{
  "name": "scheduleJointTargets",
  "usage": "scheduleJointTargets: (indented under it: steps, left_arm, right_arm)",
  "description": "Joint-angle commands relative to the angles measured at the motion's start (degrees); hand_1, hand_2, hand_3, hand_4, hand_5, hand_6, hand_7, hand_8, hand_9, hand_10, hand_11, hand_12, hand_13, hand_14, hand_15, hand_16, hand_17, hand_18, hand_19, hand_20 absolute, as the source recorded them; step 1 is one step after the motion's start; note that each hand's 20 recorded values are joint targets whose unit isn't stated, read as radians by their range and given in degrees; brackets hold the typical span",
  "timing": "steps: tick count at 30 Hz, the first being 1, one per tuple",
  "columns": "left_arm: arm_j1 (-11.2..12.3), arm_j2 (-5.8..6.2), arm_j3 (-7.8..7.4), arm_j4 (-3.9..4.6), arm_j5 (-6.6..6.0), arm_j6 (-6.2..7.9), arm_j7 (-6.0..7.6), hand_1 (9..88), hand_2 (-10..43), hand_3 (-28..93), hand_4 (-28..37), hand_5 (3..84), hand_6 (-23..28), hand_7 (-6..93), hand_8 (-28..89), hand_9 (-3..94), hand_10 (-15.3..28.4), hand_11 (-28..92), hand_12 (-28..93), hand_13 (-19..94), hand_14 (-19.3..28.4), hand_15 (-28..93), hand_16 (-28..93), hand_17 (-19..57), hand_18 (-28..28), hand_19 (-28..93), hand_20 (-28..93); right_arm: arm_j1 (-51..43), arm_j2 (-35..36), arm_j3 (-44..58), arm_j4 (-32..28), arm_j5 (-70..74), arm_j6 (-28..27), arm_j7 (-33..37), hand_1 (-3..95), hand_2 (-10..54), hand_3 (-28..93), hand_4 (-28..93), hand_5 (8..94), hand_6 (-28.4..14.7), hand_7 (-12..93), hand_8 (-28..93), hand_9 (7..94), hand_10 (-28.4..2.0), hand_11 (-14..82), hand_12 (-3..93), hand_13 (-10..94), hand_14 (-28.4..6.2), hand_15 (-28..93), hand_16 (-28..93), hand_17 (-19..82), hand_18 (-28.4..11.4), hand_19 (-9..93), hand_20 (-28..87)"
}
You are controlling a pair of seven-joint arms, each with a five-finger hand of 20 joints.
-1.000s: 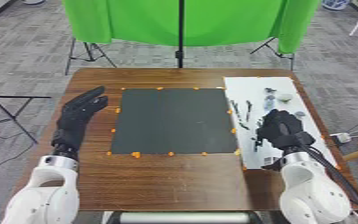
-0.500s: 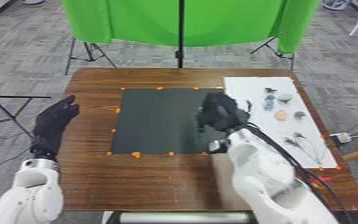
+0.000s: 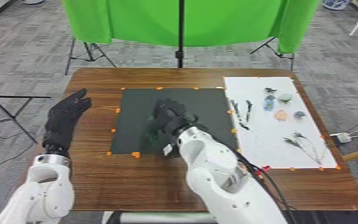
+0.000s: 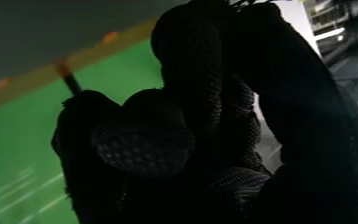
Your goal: Arrange flowers
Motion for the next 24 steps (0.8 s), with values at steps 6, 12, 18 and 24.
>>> scheduleJointTargets:
  steps: [6,12,18,24]
  left_arm:
    - [0.3,-2.95,2.82,0.74,0.39,-2.01,-0.40,30.1,-7.3,62,-14.6,45.4,4.5,12.2,-6,44.0,13.8,18,11,32,16.4,12,3,3.3,12.4,6,18]
    - [-0.9,-3.55,4.66,1.80,0.64,-3.03,-1.01,29.8,-7.5,62,-14.5,45.4,4.5,12.2,-6,44.1,13.8,18,11,32,16.5,12,4,3.2,12.4,5,18]
    - [-0.1,-4.09,5.32,1.23,1.07,-2.48,-1.01,29.8,-7.7,63,-14.7,45.4,4.5,12.0,-6,44.0,13.7,18,11,32,16.5,12,4,3.1,12.5,5,18]
    - [-0.1,-4.40,5.49,1.14,1.33,-2.51,-0.68,29.7,-7.7,63,-14.8,45.4,4.5,12.1,-6,44.0,13.7,17,11,32,16.5,12,4,3.0,12.5,5,18]
  right_arm:
    - [-1.9,-6.2,-0.4,7.6,-4.3,5.5,-2.4,54.4,-9.5,56,4,86.2,-1.4,30,21,93.4,-10.8,43.1,21.7,94,-1.3,66,19,72,-7.9,93,53]
    - [-1.1,-8.1,0.2,9.6,-2.4,8.1,-1.1,54.2,-9.5,56,3,85.8,-1.4,31,20,93.3,-10.8,43.1,21.7,94,-1.3,66,19,72,-7.9,93,53]
    - [-0.6,-9.4,0.0,11.3,-2.8,9.1,-2.5,54.5,-9.5,56,2,85.4,-1.3,31,19,93.1,-10.8,42.9,21.7,94,-1.2,66,19,72,-7.9,93,53]
    - [-1.4,-9.7,0.5,12.6,-4.5,9.4,-4.7,55.9,-9.5,50,-1,85.6,-1.6,30,17,93.1,-11.0,41.1,21.4,94,-1.3,64,20,71,-7.7,93,50]
